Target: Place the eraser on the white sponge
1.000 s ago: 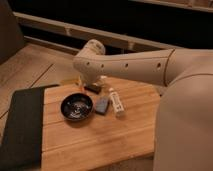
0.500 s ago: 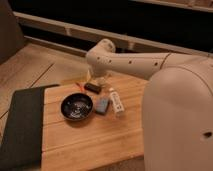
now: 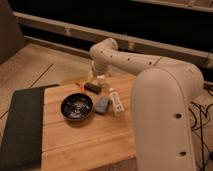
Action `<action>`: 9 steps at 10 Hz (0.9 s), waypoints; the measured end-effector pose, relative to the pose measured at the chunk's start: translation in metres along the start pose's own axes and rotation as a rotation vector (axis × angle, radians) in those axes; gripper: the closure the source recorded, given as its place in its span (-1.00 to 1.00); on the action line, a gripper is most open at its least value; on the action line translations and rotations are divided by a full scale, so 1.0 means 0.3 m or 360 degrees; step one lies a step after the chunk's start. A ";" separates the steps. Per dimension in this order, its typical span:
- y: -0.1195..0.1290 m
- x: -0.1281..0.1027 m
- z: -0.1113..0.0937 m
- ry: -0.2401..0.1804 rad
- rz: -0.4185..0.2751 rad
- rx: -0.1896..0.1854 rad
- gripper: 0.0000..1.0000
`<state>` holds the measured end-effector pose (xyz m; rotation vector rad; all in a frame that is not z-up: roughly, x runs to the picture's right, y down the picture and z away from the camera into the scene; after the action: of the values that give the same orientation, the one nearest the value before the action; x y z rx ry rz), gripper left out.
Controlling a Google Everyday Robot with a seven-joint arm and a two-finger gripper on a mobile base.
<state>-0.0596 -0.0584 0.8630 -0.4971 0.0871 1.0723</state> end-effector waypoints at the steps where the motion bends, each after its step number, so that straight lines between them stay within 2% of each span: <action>1: 0.041 -0.004 0.019 0.0062 -0.0097 -0.0017 -0.30; 3: 0.059 -0.004 0.025 0.0106 -0.0149 -0.0016 -0.30; 7: 0.057 -0.007 0.025 0.0102 -0.0157 -0.0014 -0.30; 9: 0.076 -0.041 0.044 0.0106 -0.0295 0.0053 -0.30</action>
<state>-0.0875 -0.0542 0.8705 -0.5009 0.1153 0.8721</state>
